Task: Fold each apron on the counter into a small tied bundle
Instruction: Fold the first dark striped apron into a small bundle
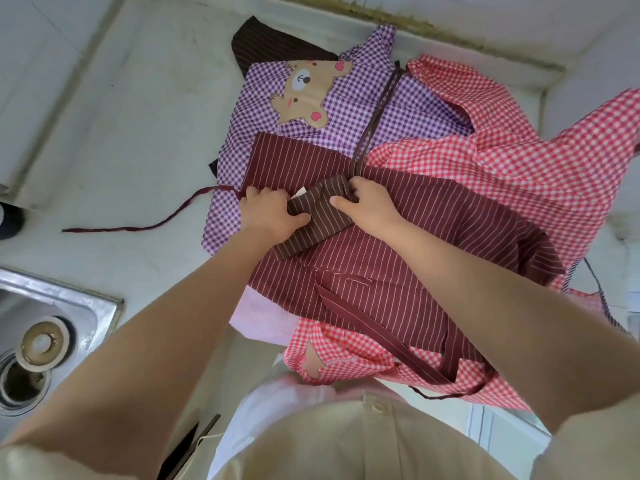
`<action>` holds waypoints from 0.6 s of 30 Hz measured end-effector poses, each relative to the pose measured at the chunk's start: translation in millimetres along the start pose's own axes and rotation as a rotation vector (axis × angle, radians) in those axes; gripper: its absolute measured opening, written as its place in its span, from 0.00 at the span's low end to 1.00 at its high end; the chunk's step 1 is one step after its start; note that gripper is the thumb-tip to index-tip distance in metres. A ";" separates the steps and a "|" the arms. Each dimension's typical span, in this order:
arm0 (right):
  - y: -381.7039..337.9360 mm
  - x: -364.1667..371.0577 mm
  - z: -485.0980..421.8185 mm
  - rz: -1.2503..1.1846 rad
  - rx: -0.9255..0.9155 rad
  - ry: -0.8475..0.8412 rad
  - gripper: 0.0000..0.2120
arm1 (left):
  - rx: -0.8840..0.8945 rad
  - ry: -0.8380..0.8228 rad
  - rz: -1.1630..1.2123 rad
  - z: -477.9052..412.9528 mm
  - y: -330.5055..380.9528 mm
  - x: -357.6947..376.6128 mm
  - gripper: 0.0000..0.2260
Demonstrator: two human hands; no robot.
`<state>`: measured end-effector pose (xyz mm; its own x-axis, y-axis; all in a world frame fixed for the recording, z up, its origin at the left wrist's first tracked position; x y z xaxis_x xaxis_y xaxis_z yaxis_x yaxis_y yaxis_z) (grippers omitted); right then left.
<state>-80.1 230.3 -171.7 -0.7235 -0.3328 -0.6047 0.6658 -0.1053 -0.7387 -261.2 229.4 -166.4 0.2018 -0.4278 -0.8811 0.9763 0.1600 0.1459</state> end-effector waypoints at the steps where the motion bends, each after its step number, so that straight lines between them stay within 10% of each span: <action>1: 0.7 -3.0 4.3 -0.048 0.000 -0.007 0.15 | 0.041 -0.020 0.014 -1.9 0.9 -3.3 0.22; 9: 1.3 -26.1 38.8 -0.453 0.099 0.254 0.31 | 0.062 -0.223 0.906 35.6 9.9 -15.6 0.16; 13: -10.1 -18.1 62.3 -0.834 0.137 -0.093 0.16 | 0.080 -0.374 1.104 66.8 26.5 -14.6 0.20; 18: -9.3 -22.1 98.9 -0.764 -0.024 0.056 0.15 | 0.083 -0.496 1.348 104.0 41.5 -2.5 0.14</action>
<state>-52.3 145.9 -122.0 -0.9898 -0.1274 0.0629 -0.0269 -0.2663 -0.9635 -213.0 144.6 -111.3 0.9475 -0.2579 0.1892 0.0212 0.6409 0.7674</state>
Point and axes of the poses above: each hand's wrist, its own z-axis away from the middle knuckle, its own x-axis out of the palm, y = z × x, the point moved 4 cm from there along -z, towards the middle knuckle, and after that the axes turned 7 degrees about -x, right-handed, at the moved point
